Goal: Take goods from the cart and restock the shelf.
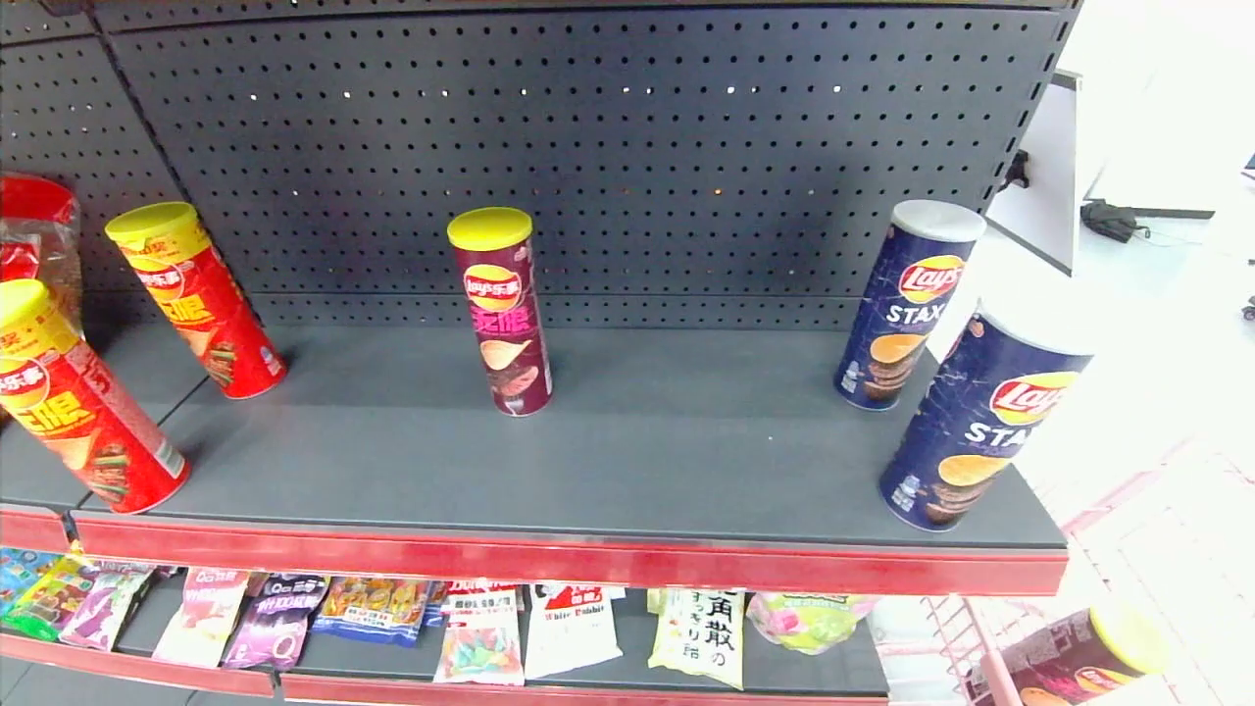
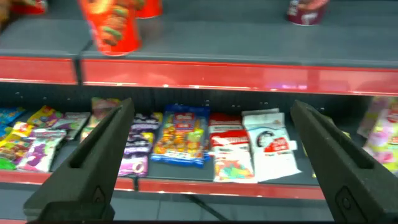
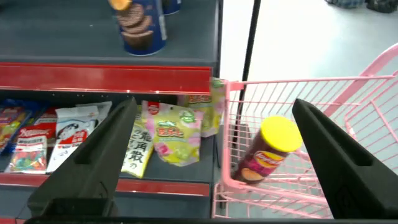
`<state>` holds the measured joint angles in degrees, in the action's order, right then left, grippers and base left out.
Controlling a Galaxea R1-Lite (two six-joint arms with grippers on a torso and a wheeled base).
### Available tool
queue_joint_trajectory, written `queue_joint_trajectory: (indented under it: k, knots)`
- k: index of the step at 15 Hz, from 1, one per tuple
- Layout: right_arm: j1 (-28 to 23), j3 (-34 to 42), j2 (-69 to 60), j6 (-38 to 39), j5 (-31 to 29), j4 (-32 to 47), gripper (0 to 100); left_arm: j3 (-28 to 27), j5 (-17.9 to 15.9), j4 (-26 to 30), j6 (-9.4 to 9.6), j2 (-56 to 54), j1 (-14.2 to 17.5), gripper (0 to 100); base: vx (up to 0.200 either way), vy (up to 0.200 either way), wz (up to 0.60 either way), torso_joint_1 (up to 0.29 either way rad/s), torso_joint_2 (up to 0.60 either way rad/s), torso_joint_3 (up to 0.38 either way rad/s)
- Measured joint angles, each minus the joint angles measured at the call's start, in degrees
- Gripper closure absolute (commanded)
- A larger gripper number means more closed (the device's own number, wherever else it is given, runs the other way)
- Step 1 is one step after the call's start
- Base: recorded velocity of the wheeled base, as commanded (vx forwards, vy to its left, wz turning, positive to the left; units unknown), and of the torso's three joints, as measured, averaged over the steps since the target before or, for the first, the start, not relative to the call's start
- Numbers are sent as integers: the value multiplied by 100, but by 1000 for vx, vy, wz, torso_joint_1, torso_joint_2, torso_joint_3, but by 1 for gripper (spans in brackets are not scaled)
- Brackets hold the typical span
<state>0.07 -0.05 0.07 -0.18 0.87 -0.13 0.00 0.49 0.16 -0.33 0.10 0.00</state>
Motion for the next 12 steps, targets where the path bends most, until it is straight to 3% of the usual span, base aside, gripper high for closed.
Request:
queue_joint_trajectory:
  k: [1, 4, 12]
  knots:
    - [0, 0, 0, 0, 0, 0, 0, 0, 0, 2, 0, 0, 0, 0, 0, -200, 0, 2, 7, 7]
    - [2, 0, 0, -2, -2, 0, 0, 0, -2, 0, 1, 0, 2, 0, 0, 0, 0, 0, 0, 0]
    - [-2, 5, 2, -4, 0, 0, 0, 0, 0, 0, 1, 0, -2, 0, 0, 0, -600, 5, 4, 2]
